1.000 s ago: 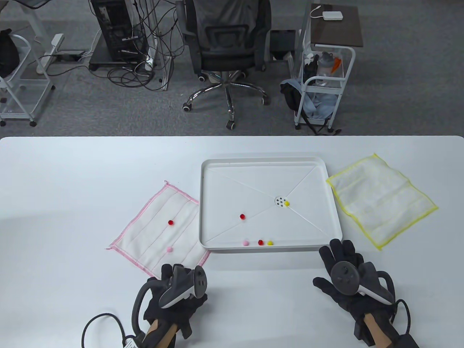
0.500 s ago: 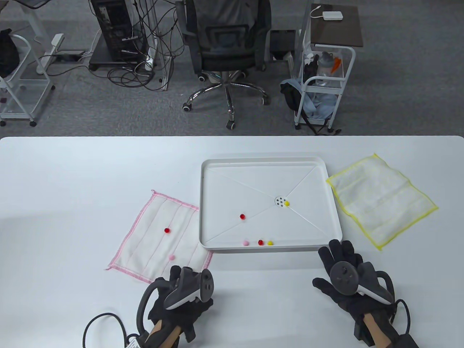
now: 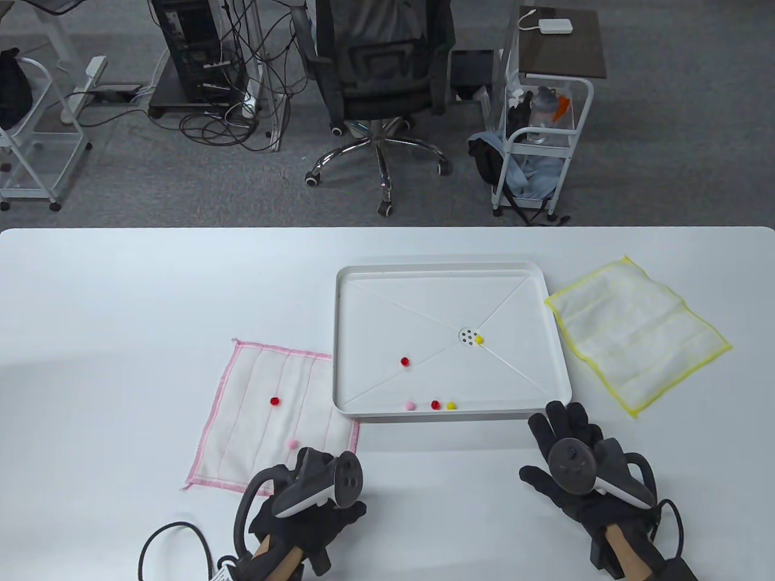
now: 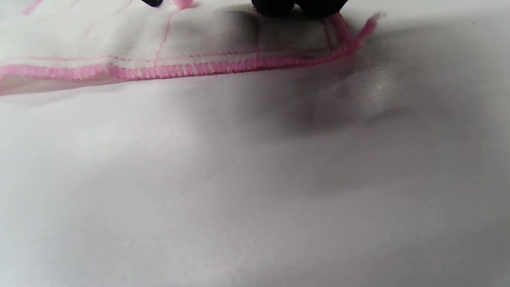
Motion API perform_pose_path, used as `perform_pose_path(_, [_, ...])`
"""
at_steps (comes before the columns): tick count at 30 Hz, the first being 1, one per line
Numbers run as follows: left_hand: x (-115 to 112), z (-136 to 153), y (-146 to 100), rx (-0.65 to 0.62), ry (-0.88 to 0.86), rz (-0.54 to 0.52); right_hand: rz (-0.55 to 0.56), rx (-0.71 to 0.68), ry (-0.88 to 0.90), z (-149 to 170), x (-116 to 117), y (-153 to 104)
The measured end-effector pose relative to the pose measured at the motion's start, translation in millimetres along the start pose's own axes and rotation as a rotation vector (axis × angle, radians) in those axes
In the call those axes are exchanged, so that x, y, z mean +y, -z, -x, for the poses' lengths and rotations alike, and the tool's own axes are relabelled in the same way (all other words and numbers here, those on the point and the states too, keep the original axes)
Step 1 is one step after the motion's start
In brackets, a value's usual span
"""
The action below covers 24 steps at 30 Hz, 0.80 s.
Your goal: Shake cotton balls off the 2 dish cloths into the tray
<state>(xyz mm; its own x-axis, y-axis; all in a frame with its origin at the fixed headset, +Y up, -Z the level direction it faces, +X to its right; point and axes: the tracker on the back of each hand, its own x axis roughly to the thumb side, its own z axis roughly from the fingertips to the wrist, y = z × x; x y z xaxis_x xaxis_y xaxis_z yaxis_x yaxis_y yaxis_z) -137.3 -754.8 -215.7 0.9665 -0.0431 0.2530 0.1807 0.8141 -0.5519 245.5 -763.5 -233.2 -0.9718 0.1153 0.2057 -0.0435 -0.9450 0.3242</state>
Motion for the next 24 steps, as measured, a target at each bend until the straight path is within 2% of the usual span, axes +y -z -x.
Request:
perform_pose_path(8, [0, -8, 3, -0.058, 0.011, 0.026, 0.015, -0.010, 0.004, -3, -2, -2])
perform_pose_path(24, [14, -36, 22, -0.144, 0.176, 0.200, 0.016, -0.016, 0.018, -2, -2, -2])
